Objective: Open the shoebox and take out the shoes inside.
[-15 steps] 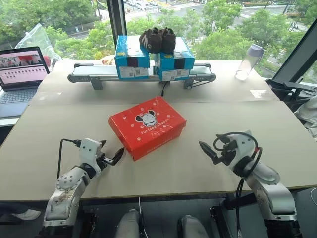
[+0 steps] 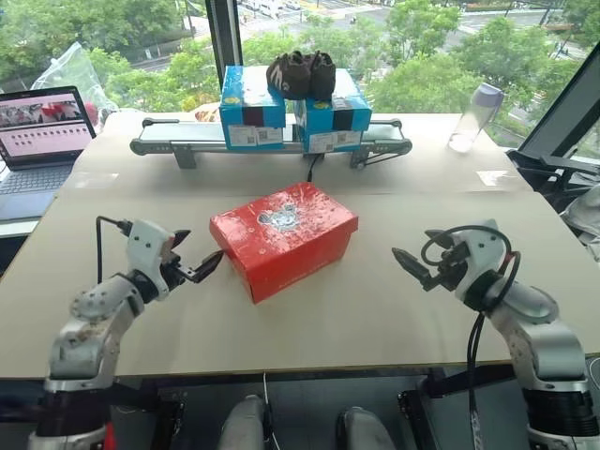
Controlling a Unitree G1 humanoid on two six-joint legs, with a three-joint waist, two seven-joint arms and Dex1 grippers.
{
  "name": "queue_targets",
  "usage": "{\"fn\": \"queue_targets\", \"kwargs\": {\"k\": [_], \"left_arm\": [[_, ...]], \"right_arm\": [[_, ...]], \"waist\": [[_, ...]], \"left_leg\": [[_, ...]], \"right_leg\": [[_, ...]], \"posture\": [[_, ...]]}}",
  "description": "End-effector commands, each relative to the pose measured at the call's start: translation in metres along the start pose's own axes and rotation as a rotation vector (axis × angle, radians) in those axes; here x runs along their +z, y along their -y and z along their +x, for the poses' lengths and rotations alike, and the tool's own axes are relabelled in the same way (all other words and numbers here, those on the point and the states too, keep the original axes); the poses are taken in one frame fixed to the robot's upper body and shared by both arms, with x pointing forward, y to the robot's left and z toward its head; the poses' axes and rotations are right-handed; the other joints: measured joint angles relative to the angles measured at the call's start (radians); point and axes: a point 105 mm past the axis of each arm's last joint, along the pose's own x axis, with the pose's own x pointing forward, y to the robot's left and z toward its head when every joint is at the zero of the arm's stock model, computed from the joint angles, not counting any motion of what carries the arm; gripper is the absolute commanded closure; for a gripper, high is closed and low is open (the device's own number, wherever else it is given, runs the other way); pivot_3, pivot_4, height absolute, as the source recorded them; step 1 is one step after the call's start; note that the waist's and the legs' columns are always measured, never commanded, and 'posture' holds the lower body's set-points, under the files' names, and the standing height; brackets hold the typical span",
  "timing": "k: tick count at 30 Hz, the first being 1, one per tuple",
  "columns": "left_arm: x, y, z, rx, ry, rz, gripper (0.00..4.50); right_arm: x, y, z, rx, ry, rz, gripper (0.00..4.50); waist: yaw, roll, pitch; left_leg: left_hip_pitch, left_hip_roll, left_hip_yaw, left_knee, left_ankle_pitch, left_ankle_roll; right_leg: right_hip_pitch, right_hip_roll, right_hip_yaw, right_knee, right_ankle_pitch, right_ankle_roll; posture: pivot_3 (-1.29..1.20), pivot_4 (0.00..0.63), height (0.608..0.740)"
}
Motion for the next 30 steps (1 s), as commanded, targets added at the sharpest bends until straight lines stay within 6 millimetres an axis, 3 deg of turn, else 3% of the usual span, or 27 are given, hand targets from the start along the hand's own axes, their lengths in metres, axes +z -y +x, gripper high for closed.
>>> {"fn": "queue_targets", "kwargs": {"k": [1,7,17,23,30], "left_arm": [[0.025,-0.002,-0.007,-0.075,0.021,0.062,0.0],[0.048,-0.02,-0.016,-0.09,0.015,0.081,0.0],[0.004,0.001,-0.054,-0.195,-0.192,0.026,0.0],[0.031,-0.021,-0.059,-0.094,-0.121,0.054,0.0],[0.058,-0.021,-0.049,-0.095,-0.03,0.069,0.0]], "right_arm": [[0.023,0.003,-0.004,0.046,0.04,-0.025,0.03],[0.045,0.007,-0.007,0.113,0.027,-0.057,0.03],[0.06,0.009,-0.004,0.138,0.034,-0.058,0.03],[0.059,0.007,-0.002,0.188,0.004,-0.069,0.03],[0.063,0.002,-0.008,0.254,-0.033,-0.068,0.03]], "waist": [[-0.001,0.0,0.0],[-0.002,0.0,0.001],[-0.008,0.0,0.002],[0.004,0.0,0.002],[0.0,0.0,0.002]], "left_leg": [[0.0,0.0,0.0,0.0,0.0,0.0],[0.0,0.0,0.0,0.001,0.0,0.0],[0.0,0.001,0.0,0.0,0.0,0.0],[0.0,0.001,0.0,0.0,0.0,0.0],[-0.001,0.001,0.001,-0.001,0.0,0.0]], "right_leg": [[0.0,0.0,0.0,0.0,0.0,0.001],[0.0,0.0,0.0,0.001,0.0,-0.001],[-0.001,0.0,0.001,0.001,-0.001,-0.002],[-0.002,-0.001,0.0,0.0,-0.001,-0.002],[-0.002,-0.001,0.001,-0.001,-0.001,-0.003]], "posture": [[0.0,0.15,0.74],[0.0,0.15,0.74],[0.0,0.15,0.74],[0.0,0.15,0.74],[0.0,0.15,0.74]]}}
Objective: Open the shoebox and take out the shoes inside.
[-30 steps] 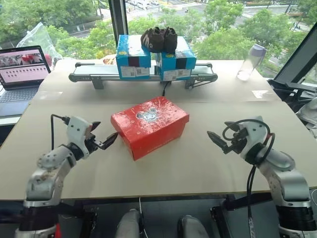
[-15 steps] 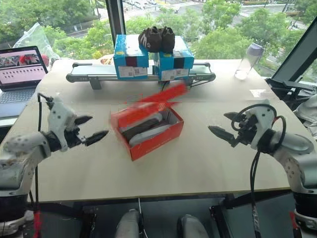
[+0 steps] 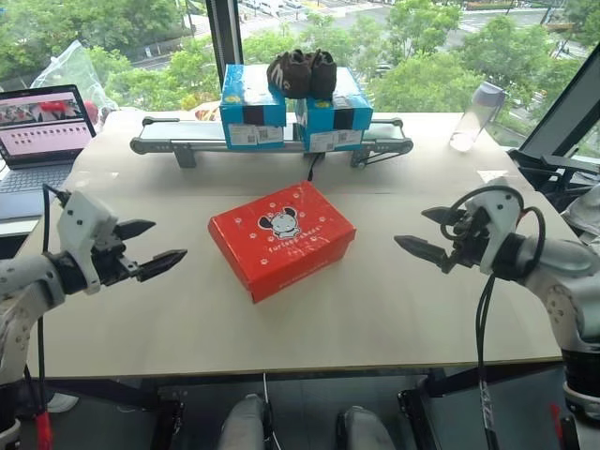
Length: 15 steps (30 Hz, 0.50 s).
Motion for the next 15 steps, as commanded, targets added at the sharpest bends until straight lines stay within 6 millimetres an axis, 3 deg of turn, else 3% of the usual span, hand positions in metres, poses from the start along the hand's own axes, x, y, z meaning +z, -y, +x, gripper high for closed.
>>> {"fn": "queue_targets", "kwargs": {"k": [1,4,5,15], "left_arm": [[0.022,0.001,0.001,-0.006,0.067,0.023,0.0],[0.028,0.008,0.006,-0.049,0.081,0.015,0.0],[0.03,0.012,0.008,-0.07,0.08,0.016,0.0],[0.067,0.047,0.014,-0.342,0.023,0.12,0.0]], "right_arm": [[0.019,-0.002,-0.007,0.026,0.037,-0.023,0.03],[0.022,-0.006,-0.009,0.048,0.041,-0.005,0.03],[0.024,-0.009,-0.009,0.06,0.046,0.004,0.28],[0.006,-0.06,0.012,0.185,0.008,0.067,3.47]], "waist": [[0.0,0.0,0.0],[0.0,0.0,0.0],[0.0,0.0,0.0],[-0.001,-0.002,0.001]], "left_leg": [[0.0,0.0,0.0,0.0,0.0,0.0],[0.0,0.0,0.0,0.001,0.0,0.0],[0.0,0.0,0.0,0.001,0.0,0.0],[0.0,-0.001,0.0,0.002,0.0,0.0]], "right_leg": [[0.0,0.001,0.0,0.0,0.0,0.0],[0.0,0.001,0.0,0.001,0.0,0.001],[0.0,0.001,0.0,0.001,0.001,0.001],[0.002,0.001,0.0,0.001,0.001,0.002]], "posture": [[0.0,0.15,0.74],[0.0,0.15,0.74],[0.0,0.15,0.74],[0.0,0.15,0.74]]}}
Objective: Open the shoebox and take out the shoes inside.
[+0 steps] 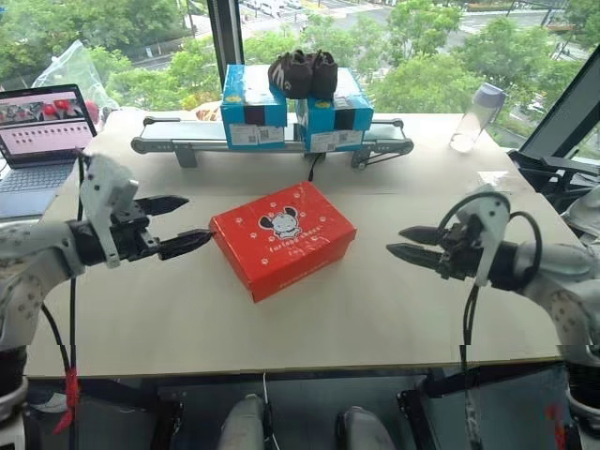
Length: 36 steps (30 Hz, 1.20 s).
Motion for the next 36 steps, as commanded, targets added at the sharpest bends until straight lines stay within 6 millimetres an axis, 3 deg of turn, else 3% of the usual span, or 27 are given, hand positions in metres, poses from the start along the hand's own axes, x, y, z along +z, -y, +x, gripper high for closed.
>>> {"fn": "queue_targets", "kwargs": {"k": [1,3,12,18,30,33,36], "left_arm": [[0.016,0.014,-0.001,-0.109,-0.036,0.06,0.0],[0.018,0.017,-0.006,-0.147,-0.084,0.078,0.0],[0.024,0.006,-0.039,-0.113,-0.211,0.099,0.0],[0.021,0.02,-0.045,-0.148,-0.227,0.06,0.0],[0.002,0.034,-0.05,-0.138,-0.269,0.021,0.0],[0.0,0.036,-0.05,-0.146,-0.275,0.018,0.0],[-0.003,0.037,-0.05,-0.151,-0.281,0.011,0.0]], "right_arm": [[-0.004,-0.017,0.008,0.037,-0.019,-0.018,3.82],[-0.012,-0.024,0.014,0.055,-0.038,-0.007,4.48],[-0.045,-0.027,0.038,0.058,-0.068,0.047,4.48],[-0.052,-0.026,0.065,0.088,-0.063,0.028,4.48],[-0.036,-0.023,0.11,0.154,-0.004,0.005,4.48],[-0.026,-0.022,0.116,0.161,0.035,0.01,4.48],[0.0,-0.023,0.115,0.187,0.115,0.036,4.48]], "waist": [[-0.002,0.0,0.0],[-0.003,0.0,0.0],[-0.003,0.0,0.0],[-0.006,0.0,0.001],[-0.017,0.0,0.001],[-0.019,0.0,0.001],[-0.025,0.0,0.001]], "left_leg": [[0.0,0.0,0.0,0.0,0.0,0.0],[0.0,0.0,0.0,0.0,0.0,0.0],[0.0,0.0,0.0,0.0,0.0,0.0],[0.0,0.001,0.0,0.0,0.0,0.0],[0.0,0.001,0.009,0.0,0.001,-0.002],[0.0,0.001,0.009,0.0,0.001,-0.002],[0.0,0.001,0.01,0.0,0.001,-0.002]], "right_leg": [[0.0,0.0,0.0,0.0,0.0,0.0],[0.0,0.0,0.0,0.001,0.0,0.0],[-0.001,0.001,0.0,0.001,-0.001,-0.001],[-0.002,0.001,0.0,0.001,-0.001,-0.001],[-0.002,0.001,0.0,0.003,-0.001,-0.001],[-0.002,0.001,0.0,0.003,-0.001,-0.001],[-0.002,0.001,0.0,0.003,0.001,0.002]], "posture": [[0.0,0.15,0.74],[0.0,0.15,0.74],[0.0,0.15,0.74],[0.0,0.15,0.74],[0.0,0.15,0.74],[0.0,0.15,0.74],[0.0,0.15,0.74]]}}
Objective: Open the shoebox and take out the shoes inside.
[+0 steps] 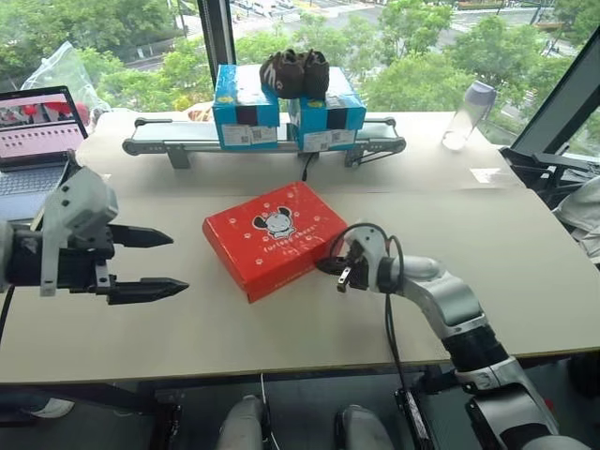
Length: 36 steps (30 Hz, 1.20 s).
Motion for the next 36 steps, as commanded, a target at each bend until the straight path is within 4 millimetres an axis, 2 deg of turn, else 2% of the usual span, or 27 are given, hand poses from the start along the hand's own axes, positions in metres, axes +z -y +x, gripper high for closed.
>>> {"fn": "queue_targets", "kwargs": {"k": [1,3,7,10,14,16,18,22,25,30,36], "left_arm": [[0.006,0.003,-0.004,0.009,0.017,0.03,0.0],[0.005,0.003,-0.004,0.007,0.015,0.028,0.0],[0.001,0.006,-0.002,-0.003,0.006,0.018,0.0],[0.001,0.007,-0.001,-0.004,0.008,0.017,0.0],[0.001,0.009,0.002,-0.007,0.012,0.014,0.0],[0.0,0.011,0.003,-0.009,0.015,0.011,0.0],[-0.001,0.013,0.004,-0.011,0.018,0.007,0.0],[0.0,0.015,0.006,-0.013,0.021,0.001,0.0],[0.0,0.017,0.008,-0.016,0.023,-0.002,0.0],[0.001,0.019,0.006,-0.009,0.023,-0.012,0.0],[0.001,0.021,0.009,-0.014,0.029,-0.02,0.0]], "right_arm": [[0.046,0.0,-0.005,0.024,0.141,-0.027,4.48],[0.054,-0.002,-0.009,0.036,0.153,-0.028,4.48],[0.098,-0.015,-0.017,0.116,0.212,-0.085,4.48],[0.124,-0.017,-0.014,0.129,0.251,-0.122,4.48],[0.16,-0.021,0.002,0.144,0.303,-0.2,4.48],[0.186,-0.022,0.017,0.147,0.353,-0.231,4.48],[0.204,-0.022,0.036,0.138,0.379,-0.277,4.48],[0.217,-0.023,0.07,0.124,0.391,-0.321,4.48],[0.217,-0.027,0.093,0.097,0.36,-0.373,4.48],[0.215,-0.027,0.098,0.114,0.354,-0.407,4.48],[0.229,-0.019,0.099,0.018,0.399,-0.404,4.48]], "waist": [[-0.002,0.0,0.0],[-0.003,0.0,0.0],[-0.004,0.001,0.0],[-0.005,0.001,0.0],[-0.005,0.001,0.0],[-0.009,0.001,0.001],[-0.013,0.001,0.001],[-0.015,0.001,0.001],[-0.018,0.001,0.001],[-0.019,0.002,0.001],[-0.031,0.002,0.001]], "left_leg": [[0.0,0.0,0.0,0.0,0.0,0.0],[0.0,0.001,0.0,0.0,0.001,-0.001],[0.0,0.001,0.0,-0.001,0.001,-0.001],[0.0,0.002,0.0,-0.001,0.001,-0.001],[0.0,0.002,0.001,-0.002,0.001,-0.001],[0.0,0.002,0.001,-0.002,0.001,-0.002],[0.0,0.002,0.002,-0.004,0.002,-0.003],[0.0,0.005,0.002,-0.005,0.003,-0.004],[0.0,0.005,0.003,-0.006,0.004,-0.006],[0.0,0.006,0.003,-0.006,0.004,-0.007],[0.0,0.008,0.003,-0.009,0.006,-0.01]], "right_leg": [[0.0,0.0,0.0,0.0,0.0,0.0],[0.0,0.001,0.0,0.001,0.001,0.0],[-0.001,0.001,0.0,0.001,0.0,-0.001],[-0.002,0.001,0.0,0.001,0.0,-0.001],[-0.002,0.001,0.0,0.001,0.0,-0.001],[-0.003,0.001,0.0,0.001,0.001,-0.001],[-0.003,0.001,0.0,0.002,0.001,-0.001],[-0.003,0.004,0.0,0.002,0.001,-0.001],[-0.004,0.005,-0.001,0.002,0.002,-0.001],[-0.004,0.005,-0.001,0.002,0.002,-0.002],[-0.005,0.007,-0.001,0.002,0.003,-0.004]], "posture": [[0.0,0.15,0.74],[0.0,0.15,0.74],[0.0,0.15,0.74],[0.0,0.15,0.74],[0.0,0.15,0.74],[0.0,0.15,0.74],[0.0,0.15,0.74],[0.0,0.15,0.74],[0.0,0.15,0.74],[0.0,0.15,0.74],[0.0,0.15,0.74]]}}
